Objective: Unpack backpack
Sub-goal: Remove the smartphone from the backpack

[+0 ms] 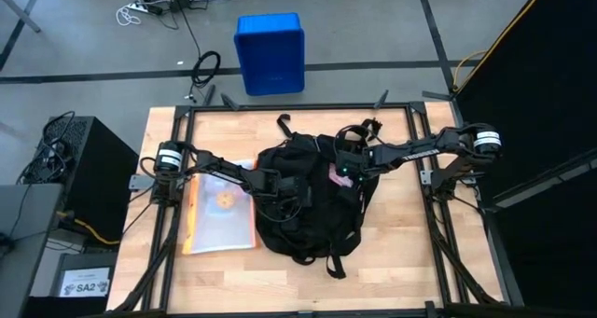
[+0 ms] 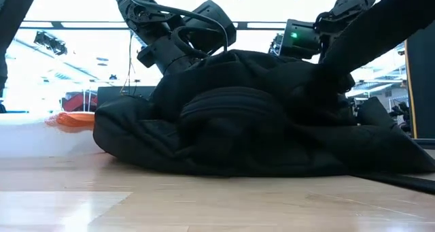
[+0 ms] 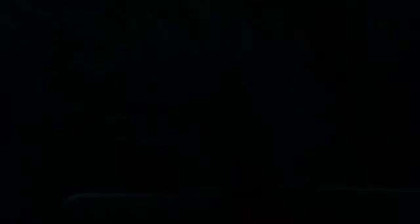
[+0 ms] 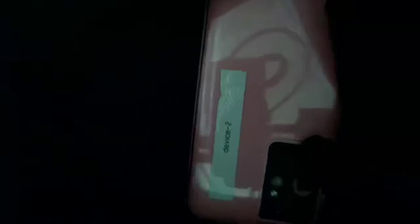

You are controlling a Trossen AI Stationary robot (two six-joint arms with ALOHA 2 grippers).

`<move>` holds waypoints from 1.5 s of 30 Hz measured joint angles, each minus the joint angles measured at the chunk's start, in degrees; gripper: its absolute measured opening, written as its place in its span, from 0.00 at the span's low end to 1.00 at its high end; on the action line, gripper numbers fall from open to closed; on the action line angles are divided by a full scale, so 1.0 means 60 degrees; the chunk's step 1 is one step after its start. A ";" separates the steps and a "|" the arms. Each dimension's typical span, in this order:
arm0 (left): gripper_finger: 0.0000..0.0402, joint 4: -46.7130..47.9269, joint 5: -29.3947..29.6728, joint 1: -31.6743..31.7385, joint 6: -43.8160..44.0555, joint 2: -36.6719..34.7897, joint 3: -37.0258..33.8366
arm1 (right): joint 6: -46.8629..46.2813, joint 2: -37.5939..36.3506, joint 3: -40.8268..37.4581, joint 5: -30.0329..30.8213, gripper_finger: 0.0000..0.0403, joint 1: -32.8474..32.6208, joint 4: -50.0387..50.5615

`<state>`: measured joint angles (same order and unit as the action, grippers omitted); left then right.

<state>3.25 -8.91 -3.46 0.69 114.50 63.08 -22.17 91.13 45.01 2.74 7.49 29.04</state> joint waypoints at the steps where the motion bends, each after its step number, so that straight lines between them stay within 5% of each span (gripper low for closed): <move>1: 0.00 0.0000 0.0005 0.0000 -0.0001 0.0000 -0.0001 | 0.0064 0.0000 0.0003 0.0061 0.95 0.0003 0.0060; 19: 0.00 -0.0120 0.0026 0.0000 -0.0113 0.0007 -0.0009 | 0.0678 -0.0127 0.0856 0.0588 0.98 0.0345 0.0965; 33: 0.00 -0.0120 0.0025 0.0000 -0.0109 0.0011 -0.0009 | 0.0641 0.1315 0.0648 -0.0007 0.99 0.0630 0.0419; 45: 0.00 -0.0131 0.0018 0.0004 -0.0106 0.0011 -0.0009 | 0.0549 0.1315 0.0663 -0.0350 0.81 0.0630 0.0620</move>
<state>2.46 -8.80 -3.44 0.05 114.56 63.02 -18.88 99.02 48.99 0.64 11.27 32.75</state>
